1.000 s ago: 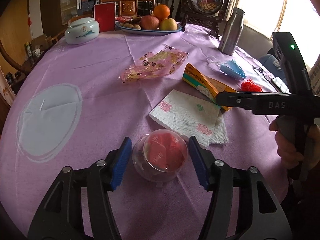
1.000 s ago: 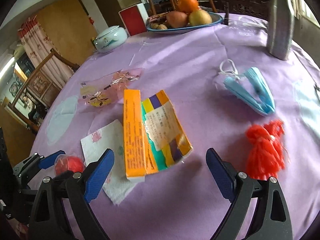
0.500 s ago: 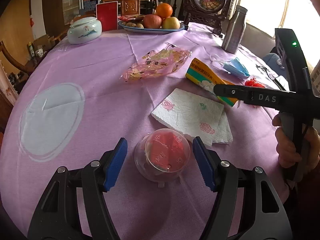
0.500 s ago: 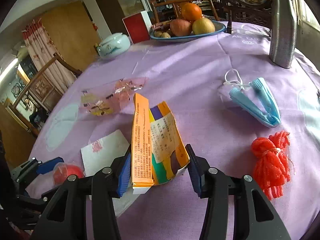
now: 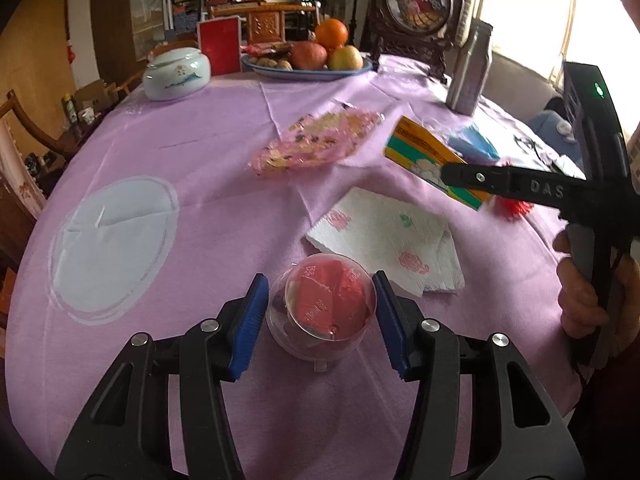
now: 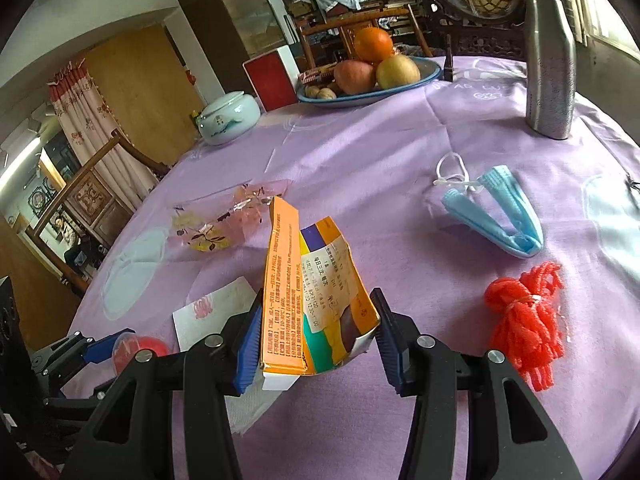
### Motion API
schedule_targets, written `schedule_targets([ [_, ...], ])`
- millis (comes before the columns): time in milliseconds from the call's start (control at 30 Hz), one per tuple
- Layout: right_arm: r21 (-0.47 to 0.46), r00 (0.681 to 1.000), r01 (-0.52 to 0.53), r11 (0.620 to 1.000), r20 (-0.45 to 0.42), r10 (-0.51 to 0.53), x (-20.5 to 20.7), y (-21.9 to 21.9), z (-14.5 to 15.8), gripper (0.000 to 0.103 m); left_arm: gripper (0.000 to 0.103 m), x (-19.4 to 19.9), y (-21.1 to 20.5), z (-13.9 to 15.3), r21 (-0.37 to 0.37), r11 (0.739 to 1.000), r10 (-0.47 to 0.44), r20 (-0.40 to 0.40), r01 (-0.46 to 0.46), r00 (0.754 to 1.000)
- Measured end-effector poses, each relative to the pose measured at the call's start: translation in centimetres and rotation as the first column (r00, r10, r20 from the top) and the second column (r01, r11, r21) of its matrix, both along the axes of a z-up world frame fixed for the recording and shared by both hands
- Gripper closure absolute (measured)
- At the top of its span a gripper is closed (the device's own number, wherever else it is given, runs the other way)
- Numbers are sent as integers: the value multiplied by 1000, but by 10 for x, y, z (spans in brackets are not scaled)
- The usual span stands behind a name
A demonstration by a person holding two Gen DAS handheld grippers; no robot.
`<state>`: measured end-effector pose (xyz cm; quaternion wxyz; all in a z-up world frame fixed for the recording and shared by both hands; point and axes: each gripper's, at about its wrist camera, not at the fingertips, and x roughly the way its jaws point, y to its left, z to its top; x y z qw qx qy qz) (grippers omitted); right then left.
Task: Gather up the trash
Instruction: 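Carry the clear cup and orange box toward the red wastebasket with both tools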
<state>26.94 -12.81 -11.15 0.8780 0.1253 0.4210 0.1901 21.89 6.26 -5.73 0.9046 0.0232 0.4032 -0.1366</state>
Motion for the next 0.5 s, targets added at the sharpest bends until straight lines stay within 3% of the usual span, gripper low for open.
schedule_targets([
  [200,4,999,33,999,28,-33,-30,-12,10,55,50,-15,17,9,-130,991,23,16,-21,1000],
  [500,-11,989,58,998,140,-55,-108,-36,42,56,50,-51,11,26,-158,987,27,39,-21,999],
])
